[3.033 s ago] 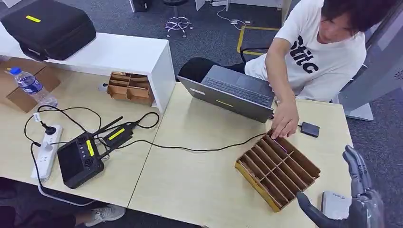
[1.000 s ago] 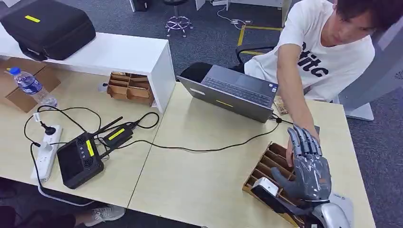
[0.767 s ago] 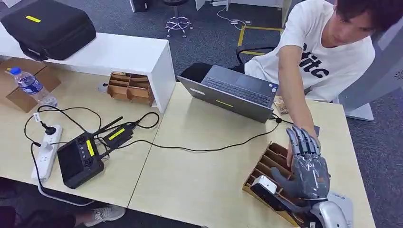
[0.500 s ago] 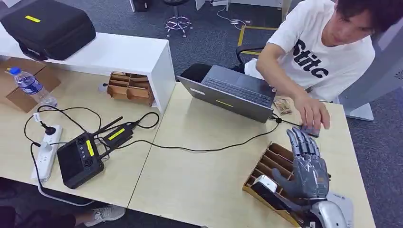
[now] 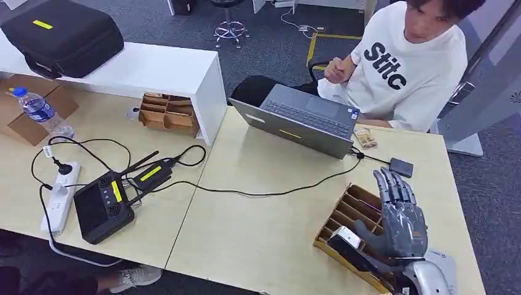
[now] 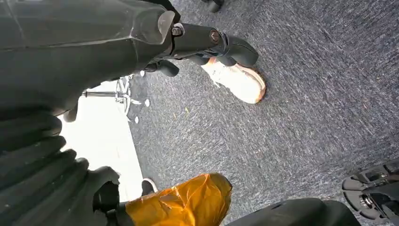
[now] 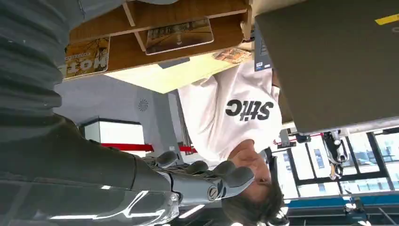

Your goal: Pass the card to the sensor for recognition and then transmit it.

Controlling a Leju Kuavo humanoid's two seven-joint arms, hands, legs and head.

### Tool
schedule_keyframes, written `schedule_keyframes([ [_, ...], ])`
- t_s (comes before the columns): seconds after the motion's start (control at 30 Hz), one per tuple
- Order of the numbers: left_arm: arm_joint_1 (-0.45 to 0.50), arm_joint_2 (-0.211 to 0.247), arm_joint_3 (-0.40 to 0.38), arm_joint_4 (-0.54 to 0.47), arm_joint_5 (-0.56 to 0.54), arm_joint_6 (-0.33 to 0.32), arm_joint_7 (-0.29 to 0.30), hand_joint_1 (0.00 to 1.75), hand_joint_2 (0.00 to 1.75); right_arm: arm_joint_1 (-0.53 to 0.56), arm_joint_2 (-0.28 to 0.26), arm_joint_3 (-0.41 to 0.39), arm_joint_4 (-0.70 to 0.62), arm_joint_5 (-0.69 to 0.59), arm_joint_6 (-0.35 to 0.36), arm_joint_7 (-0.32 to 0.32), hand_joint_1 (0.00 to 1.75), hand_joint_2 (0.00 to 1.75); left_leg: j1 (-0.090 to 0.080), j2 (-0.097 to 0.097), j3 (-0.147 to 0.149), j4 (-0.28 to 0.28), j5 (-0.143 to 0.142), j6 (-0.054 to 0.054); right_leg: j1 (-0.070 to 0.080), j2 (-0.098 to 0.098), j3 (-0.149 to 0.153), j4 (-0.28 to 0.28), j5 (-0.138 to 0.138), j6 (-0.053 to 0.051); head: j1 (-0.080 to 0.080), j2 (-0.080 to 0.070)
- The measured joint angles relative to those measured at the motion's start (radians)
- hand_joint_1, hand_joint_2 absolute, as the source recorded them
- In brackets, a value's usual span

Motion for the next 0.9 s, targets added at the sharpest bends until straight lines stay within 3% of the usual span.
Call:
schedule_keyframes([
  [0.2, 0.0, 0.0, -0.002, 0.0, 0.0, -0.001, 0.0, 0.0, 1.75, -0.004, 0.003, -0.004, 0.02, 0.112, -0.02, 0.046, 0.0, 1.75, 0.0, 0.0, 0.0, 0.0, 0.0, 0.0, 0.0, 0.0, 0.0, 0.0, 0.0, 0.0, 0.0, 0.0],
  [0.9, 0.0, 0.0, -0.017, 0.0, 0.0, -0.002, 0.001, 0.0, 1.75, -0.016, 0.016, -0.056, 0.065, 0.133, -0.021, 0.047, 0.0, 1.75, 0.0, 0.0, 0.0, 0.0, 0.0, 0.0, 0.0, 0.0, 0.0, 0.0, 0.0, 0.0, 0.0, 0.0],
])
